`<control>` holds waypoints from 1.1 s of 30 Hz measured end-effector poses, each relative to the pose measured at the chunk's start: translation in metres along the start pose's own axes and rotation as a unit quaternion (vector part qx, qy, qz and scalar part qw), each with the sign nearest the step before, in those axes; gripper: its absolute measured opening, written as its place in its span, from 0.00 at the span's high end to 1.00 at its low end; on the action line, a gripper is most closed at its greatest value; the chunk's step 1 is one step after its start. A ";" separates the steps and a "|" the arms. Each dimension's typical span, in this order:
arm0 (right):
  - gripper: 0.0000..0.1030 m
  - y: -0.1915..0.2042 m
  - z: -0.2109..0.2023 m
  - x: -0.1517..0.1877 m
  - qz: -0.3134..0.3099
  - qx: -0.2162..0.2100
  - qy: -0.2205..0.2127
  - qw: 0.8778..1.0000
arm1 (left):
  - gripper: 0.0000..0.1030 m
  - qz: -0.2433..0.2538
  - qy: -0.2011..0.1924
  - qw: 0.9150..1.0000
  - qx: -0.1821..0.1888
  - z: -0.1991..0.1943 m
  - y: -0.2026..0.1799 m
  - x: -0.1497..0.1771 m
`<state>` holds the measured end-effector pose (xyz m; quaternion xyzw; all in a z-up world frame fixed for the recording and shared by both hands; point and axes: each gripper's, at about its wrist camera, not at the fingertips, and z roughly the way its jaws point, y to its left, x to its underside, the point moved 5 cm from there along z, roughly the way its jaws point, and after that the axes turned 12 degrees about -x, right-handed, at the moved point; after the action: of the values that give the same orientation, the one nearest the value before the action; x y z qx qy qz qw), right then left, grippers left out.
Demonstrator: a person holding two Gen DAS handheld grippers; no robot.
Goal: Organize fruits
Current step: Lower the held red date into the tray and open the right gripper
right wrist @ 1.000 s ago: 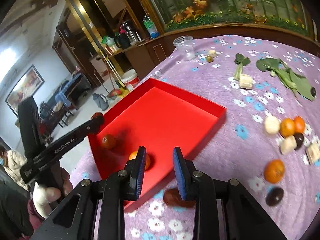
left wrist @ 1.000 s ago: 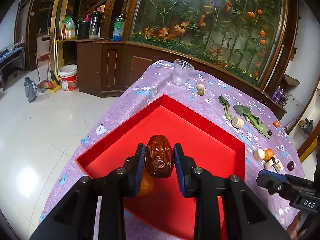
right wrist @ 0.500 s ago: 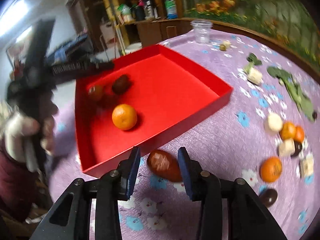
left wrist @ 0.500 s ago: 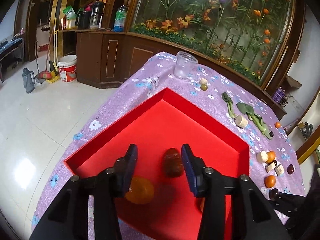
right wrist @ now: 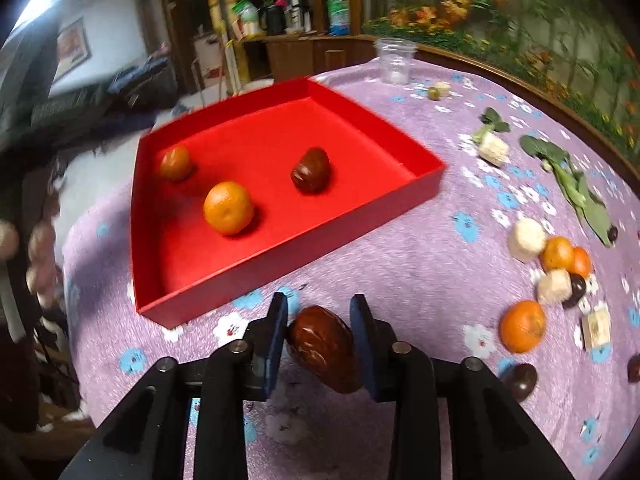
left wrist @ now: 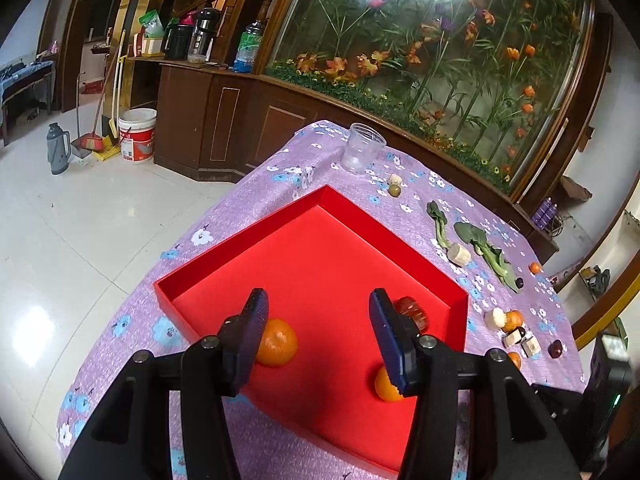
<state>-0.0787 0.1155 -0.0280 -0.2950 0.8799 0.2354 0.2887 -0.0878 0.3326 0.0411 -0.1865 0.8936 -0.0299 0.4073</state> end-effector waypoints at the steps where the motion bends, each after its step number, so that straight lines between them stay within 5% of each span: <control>1: 0.69 -0.003 -0.006 -0.004 0.009 -0.001 -0.010 1.000 | 0.50 -0.001 0.000 1.000 0.000 -0.001 0.001 0.000; 7: 0.75 -0.001 -0.015 -0.041 0.048 -0.052 -0.048 0.996 | 0.50 -0.015 -0.002 1.000 0.005 -0.004 0.006 0.004; 9: 0.89 0.007 -0.005 -0.053 0.055 -0.075 -0.045 0.995 | 0.50 -0.017 0.001 1.000 0.007 -0.004 0.007 0.005; 14: 0.88 0.008 0.029 -0.069 0.088 -0.086 -0.039 0.992 | 0.50 -0.018 0.008 1.000 0.009 -0.003 0.006 0.009; 19: 0.87 -0.004 0.014 -0.056 0.115 -0.087 -0.046 0.988 | 0.47 -0.014 0.008 1.000 0.013 -0.003 0.007 0.010; 22: 0.78 -0.002 -0.004 -0.029 0.104 -0.083 -0.036 0.990 | 0.47 -0.018 0.008 1.000 0.018 -0.002 0.007 0.010; 24: 0.54 -0.002 -0.006 -0.015 0.104 -0.082 -0.028 0.991 | 0.46 -0.021 0.013 0.999 0.022 0.002 0.004 0.012; 25: 0.51 0.000 -0.005 -0.009 0.104 -0.084 -0.023 0.991 | 0.46 -0.020 0.015 0.999 0.023 0.003 0.002 0.013; 33: 0.51 0.018 0.031 0.002 0.037 -0.044 0.011 0.998 | 0.44 0.000 0.009 1.000 0.030 -0.008 -0.016 0.017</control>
<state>-0.0803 0.1452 -0.0474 -0.2771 0.8822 0.2815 0.2562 -0.0987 0.3108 0.0373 -0.1738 0.8960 -0.0579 0.4046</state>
